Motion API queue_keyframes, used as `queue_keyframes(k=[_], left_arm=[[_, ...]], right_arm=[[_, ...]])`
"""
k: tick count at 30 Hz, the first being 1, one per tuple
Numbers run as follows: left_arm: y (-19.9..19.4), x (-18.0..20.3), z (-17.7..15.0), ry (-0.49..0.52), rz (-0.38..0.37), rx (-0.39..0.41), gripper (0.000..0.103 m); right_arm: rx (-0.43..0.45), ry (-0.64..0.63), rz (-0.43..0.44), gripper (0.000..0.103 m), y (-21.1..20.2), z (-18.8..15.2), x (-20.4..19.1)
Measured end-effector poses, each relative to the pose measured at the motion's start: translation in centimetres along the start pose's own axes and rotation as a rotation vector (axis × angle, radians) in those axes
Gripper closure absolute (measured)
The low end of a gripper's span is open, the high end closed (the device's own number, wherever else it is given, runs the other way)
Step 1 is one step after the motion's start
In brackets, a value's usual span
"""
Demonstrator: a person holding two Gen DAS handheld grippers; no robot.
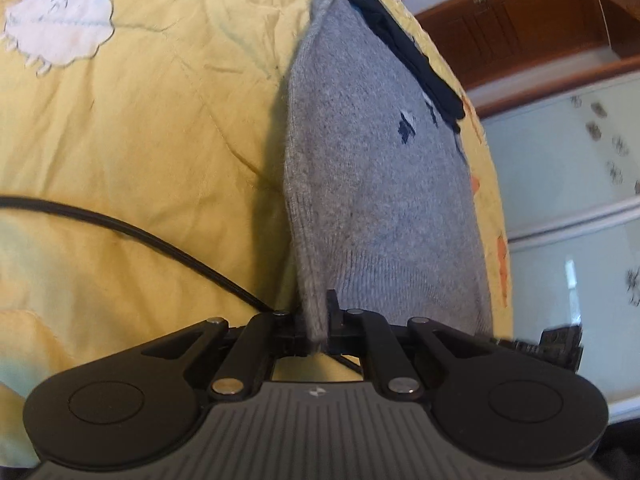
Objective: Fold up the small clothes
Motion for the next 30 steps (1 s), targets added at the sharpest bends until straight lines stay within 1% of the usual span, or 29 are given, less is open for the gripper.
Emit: queue_keyframes(k=[1, 2, 3, 4, 5, 6, 7, 8, 9, 10, 11, 12, 13, 14, 15, 16, 17, 19, 20, 21, 22, 23, 24, 26, 30], left_arm=[[-0.6, 0.1, 0.3, 0.038, 0.016, -0.013, 0.096], [-1.7, 0.2, 0.9, 0.082, 0.042, -0.014, 0.095], [-2.9, 0.1, 1.7, 0.126, 0.088, -0.002, 0.087], [-4.1, 0.0, 2.7, 0.159, 0.140, 0.025, 0.069], [-5.4, -0.1, 3.9, 0.185, 0.197, 0.074, 0.059], [-6.5, 0.0, 5.5, 0.213, 0.246, 0.145, 0.041], [-7.1, 0.6, 7.0, 0.245, 0.273, 0.225, 0.037], [-6.8, 1.9, 8.6, 0.278, 0.277, 0.309, 0.037], [-5.9, 3.5, 10.0, 0.305, 0.265, 0.382, 0.037], [-4.2, 5.2, 11.2, 0.325, 0.250, 0.439, 0.037], [-1.8, 7.0, 12.2, 0.345, 0.246, 0.477, 0.037], [1.0, 8.4, 12.9, 0.364, 0.262, 0.491, 0.037], [3.9, 9.7, 13.5, 0.394, 0.276, 0.481, 0.037], [6.8, 10.6, 13.8, 0.429, 0.292, 0.465, 0.037], [9.6, 11.4, 13.8, 0.468, 0.325, 0.447, 0.037], [12.0, 11.9, 13.7, 0.510, 0.357, 0.428, 0.037], [13.9, 12.3, 13.5, 0.541, 0.377, 0.407, 0.037], [16.6, 12.2, 12.5, 0.583, 0.403, 0.355, 0.037], [17.1, 12.0, 11.9, 0.597, 0.426, 0.345, 0.036], [16.9, 11.9, 11.1, 0.645, 0.436, 0.367, 0.034], [16.8, 11.9, 10.5, 0.673, 0.440, 0.366, 0.030], [16.6, 11.7, 10.2, 0.685, 0.433, 0.371, 0.029], [16.5, 11.6, 9.9, 0.693, 0.425, 0.376, 0.026], [16.3, 11.6, 9.5, 0.704, 0.428, 0.380, 0.024], [15.2, 11.6, 8.3, 0.680, 0.447, 0.369, 0.020]], right_arm=[[0.013, 0.009, 0.003, 0.089, -0.1, 0.1, 0.0], [0.023, 0.016, 0.004, 0.083, -0.4, 0.2, 0.1], [0.036, 0.016, -0.016, 0.067, -0.8, 0.7, 0.2], [0.063, 0.010, -0.043, 0.057, -1.5, 1.5, 0.3], [0.123, 0.003, -0.069, 0.041, -2.4, 2.6, 0.3], [0.210, -0.015, -0.101, 0.038, -3.5, 3.8, 0.2], [0.288, -0.047, -0.136, 0.039, -4.2, 5.1, -0.3], [0.347, -0.082, -0.158, 0.039, -4.3, 6.3, -1.0], [0.395, -0.112, -0.161, 0.038, -3.6, 7.7, -2.1], [0.434, -0.133, -0.152, 0.038, -2.5, 9.0, -3.3], [0.460, -0.149, -0.128, 0.038, -0.8, 10.4, -4.8], [0.469, -0.170, -0.086, 0.039, 1.4, 11.6, -6.5], [0.465, -0.189, -0.051, 0.039, 3.9, 12.8, -8.0], [0.447, -0.200, -0.043, 0.040, 6.6, 13.9, -9.4], [0.420, -0.222, -0.059, 0.041, 9.5, 14.9, -10.7], [0.404, -0.265, -0.104, 0.043, 12.1, 15.7, -11.8], [0.399, -0.309, -0.171, 0.044, 14.6, 16.3, -12.7], [0.383, -0.385, -0.303, 0.043, 18.2, 16.7, -13.3], [0.375, -0.424, -0.351, 0.042, 19.3, 16.4, -13.2], [0.417, -0.493, -0.379, 0.037, 19.6, 15.8, -13.4], [0.424, -0.540, -0.400, 0.036, 19.8, 15.0, -13.4], [0.436, -0.581, -0.412, 0.034, 19.7, 14.2, -13.4], [0.447, -0.593, -0.416, 0.031, 19.3, 13.5, -13.2], [0.454, -0.578, -0.414, 0.028, 18.5, 12.5, -12.8], [0.452, -0.559, -0.425, 0.020, 16.6, 10.6, -12.2]])
Point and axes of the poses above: each gripper's, at about its wrist camera, not at the fingertips, and y roughly the way its jaws point, x to its right, z to its top, the point moved 5 cm from there along y, roughly the way its jaws point, and after that the axes turned 10 degrees about x, right-handed, at the moved point
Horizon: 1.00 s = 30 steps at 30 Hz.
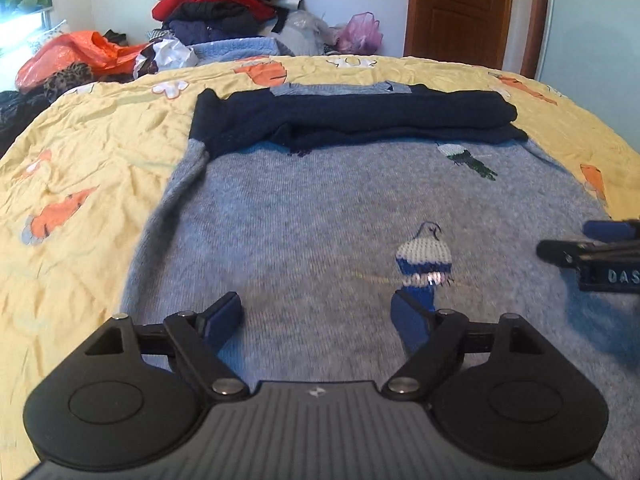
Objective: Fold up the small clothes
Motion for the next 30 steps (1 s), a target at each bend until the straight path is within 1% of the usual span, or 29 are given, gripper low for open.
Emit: queue_keyframes(k=[1, 3, 5, 8, 9, 11, 14, 16, 20, 22, 23, 24, 25, 27, 28, 30], left_arm=[[-0.7, 0.1, -0.5, -0.004, 0.005, -0.002, 0.017], [-2.5, 0.5, -1.8, 0.004, 0.002, -0.003, 0.014], [-4.6, 0.8, -3.2, 0.028, 0.002, 0.017, 0.013], [-7.2, 0.6, -5.2, 0.031, -0.011, 0.031, 0.013], [-7.9, 0.6, -5.6, 0.043, -0.014, 0.032, 0.013], [-9.0, 0.4, -6.2, 0.053, -0.030, 0.014, 0.013], [-10.3, 0.0, -7.0, 0.071, -0.062, -0.012, 0.013], [-11.0, -0.3, -7.5, 0.072, -0.076, -0.019, 0.013], [-12.1, -1.4, -8.0, 0.056, -0.092, -0.035, 0.013], [-12.7, -1.7, -7.7, 0.062, -0.104, -0.063, 0.013], [-13.1, -1.8, -7.3, 0.062, -0.117, -0.062, 0.013], [-13.5, -1.6, -6.7, 0.064, -0.134, -0.045, 0.013], [-13.8, -1.2, -6.2, 0.071, -0.147, -0.024, 0.013], [-13.7, -0.4, -5.5, 0.084, -0.151, 0.001, 0.013], [-13.3, 0.0, -5.6, 0.084, -0.141, -0.011, 0.013], [-12.3, 0.6, -6.3, 0.098, -0.104, -0.052, 0.013]], right_arm=[[-0.001, -0.002, 0.000, 0.018, -0.7, -0.5, 0.0], [0.000, -0.017, 0.006, 0.010, -2.0, -1.7, -0.1], [0.000, -0.032, 0.026, 0.007, -3.6, -2.8, -0.4], [-0.002, -0.045, 0.048, 0.004, -6.2, -4.5, -0.3], [0.005, -0.042, 0.056, 0.001, -7.2, -5.1, -0.1], [0.003, -0.071, 0.073, 0.001, -8.7, -6.1, 0.0], [-0.026, -0.089, 0.105, 0.001, -10.8, -7.3, 0.3], [-0.051, -0.096, 0.140, 0.000, -12.3, -7.9, 0.8], [-0.101, -0.153, 0.187, 0.000, -14.4, -9.0, 1.4], [-0.160, -0.146, 0.205, 0.001, -14.7, -8.7, 1.7], [-0.177, -0.138, 0.201, 0.008, -14.8, -8.2, 1.8], [-0.168, -0.121, 0.188, 0.013, -14.8, -7.4, 1.9], [-0.148, -0.096, 0.179, 0.013, -14.7, -6.5, 1.8], [-0.107, -0.055, 0.226, 0.012, -14.4, -5.2, 0.8], [-0.098, -0.053, 0.252, 0.012, -14.1, -4.9, -0.1], [-0.104, -0.102, 0.261, 0.012, -13.1, -5.0, -2.2]])
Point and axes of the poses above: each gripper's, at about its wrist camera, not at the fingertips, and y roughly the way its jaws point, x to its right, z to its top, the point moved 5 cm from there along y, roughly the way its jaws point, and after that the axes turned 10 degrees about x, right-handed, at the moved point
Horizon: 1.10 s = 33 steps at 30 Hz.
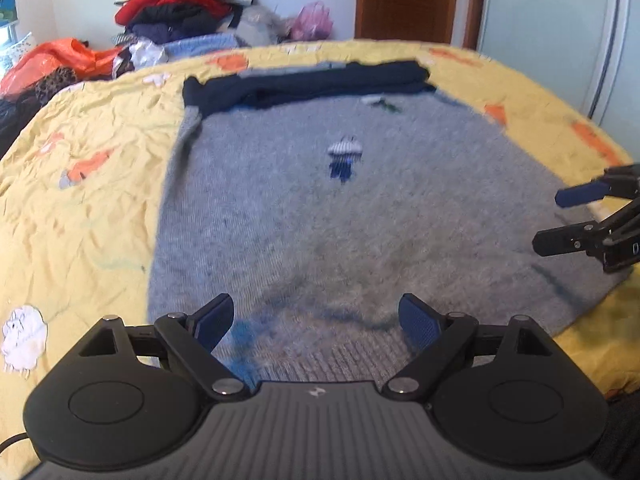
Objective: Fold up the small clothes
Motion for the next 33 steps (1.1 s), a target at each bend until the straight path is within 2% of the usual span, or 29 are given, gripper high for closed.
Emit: queue_keyframes(k=[3, 4, 6, 8, 11, 13, 14, 15, 18, 21, 22, 25, 26, 29, 30, 31, 33], left_arm=[[0.6, 0.4, -1.4, 0.001, -0.018, -0.042, 0.012], [0.3, 0.2, -1.7, 0.003, -0.022, -0.035, 0.012], [-0.3, -0.2, -2.2, 0.022, -0.040, -0.040, 0.012], [-1.0, -0.9, -2.8, 0.033, -0.057, -0.044, 0.012], [-1.8, -1.6, -3.2, 0.039, -0.072, -0.047, 0.012], [-2.4, -2.1, -3.1, 0.002, -0.076, -0.040, 0.013], [-2.8, -2.6, -2.9, -0.024, -0.074, -0.027, 0.013], [-3.2, -3.3, -2.7, -0.056, -0.065, -0.010, 0.013], [-3.4, -6.2, -2.4, -0.192, -0.013, 0.011, 0.013], [-2.5, -8.8, -3.1, -0.333, 0.000, -0.027, 0.013], [-2.5, -9.3, -3.1, -0.361, -0.015, -0.012, 0.014], [-2.6, -9.8, -3.0, -0.458, -0.097, -0.005, 0.014], [-2.6, -9.9, -3.0, -0.530, -0.160, -0.004, 0.014], [-1.8, -9.9, -3.7, -0.807, -0.446, -0.071, 0.014], [-1.5, -9.8, -4.1, -0.884, -0.518, -0.090, 0.014], [-1.3, -9.7, -4.4, -0.933, -0.558, -0.103, 0.014], [-1.3, -9.9, -4.8, -0.982, -0.589, -0.106, 0.014]], right_arm=[[-0.032, -0.087, 0.011, 0.012, 1.7, -1.0, -2.3], [-0.049, -0.116, 0.010, 0.011, 2.0, -1.6, -2.8], [-0.022, -0.149, 0.004, 0.002, 1.9, -1.9, -2.7], [-0.042, -0.106, 0.034, 0.000, 1.3, -2.6, -1.8], [-0.051, -0.126, 0.050, 0.000, 0.3, -3.1, -1.5], [-0.074, -0.124, 0.057, 0.001, 0.0, -3.0, -1.4], [-0.077, -0.112, 0.057, 0.006, -0.4, -2.8, -1.2], [-0.062, -0.088, 0.054, 0.012, -0.8, -2.5, -0.7], [-0.003, 0.039, 0.025, 0.010, -2.4, -1.8, 2.4], [-0.022, 0.225, -0.021, 0.010, -3.4, -2.0, 7.2], [-0.038, 0.293, -0.027, 0.010, -3.6, -2.3, 8.8], [-0.084, 0.476, -0.002, 0.012, -4.2, -3.8, 12.5], [-0.065, 0.525, 0.028, 0.013, -4.5, -4.2, 13.2], [-0.051, 0.708, 0.137, 0.012, -4.9, -5.1, 14.7], [-0.056, 0.767, 0.180, 0.012, -4.7, -5.5, 14.8], [-0.065, 0.809, 0.224, 0.012, -4.4, -5.7, 14.8], [-0.081, 0.836, 0.290, 0.012, -3.9, -5.7, 14.3]])
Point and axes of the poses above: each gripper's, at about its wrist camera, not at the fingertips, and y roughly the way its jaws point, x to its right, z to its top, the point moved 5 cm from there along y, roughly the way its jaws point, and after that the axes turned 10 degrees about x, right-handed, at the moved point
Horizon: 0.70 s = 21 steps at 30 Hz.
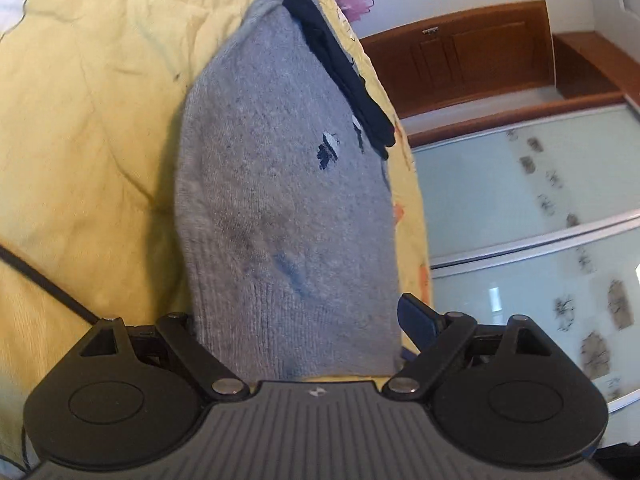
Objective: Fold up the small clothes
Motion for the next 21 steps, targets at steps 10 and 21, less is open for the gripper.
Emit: queue_keyframes(k=[10, 21], left_arm=[[-0.8, -0.9, 0.5, -0.065, 0.037, 0.003, 0.046], [0.5, -1.3, 0.6, 0.072, 0.224, -0.047, 0.098]], right_arm=[[-0.033, 0.118, 0.097, 0.020, 0.4, 0.0, 0.8], [-0.072, 0.106, 0.021, 0.089, 1.6, -1.3, 1.8]])
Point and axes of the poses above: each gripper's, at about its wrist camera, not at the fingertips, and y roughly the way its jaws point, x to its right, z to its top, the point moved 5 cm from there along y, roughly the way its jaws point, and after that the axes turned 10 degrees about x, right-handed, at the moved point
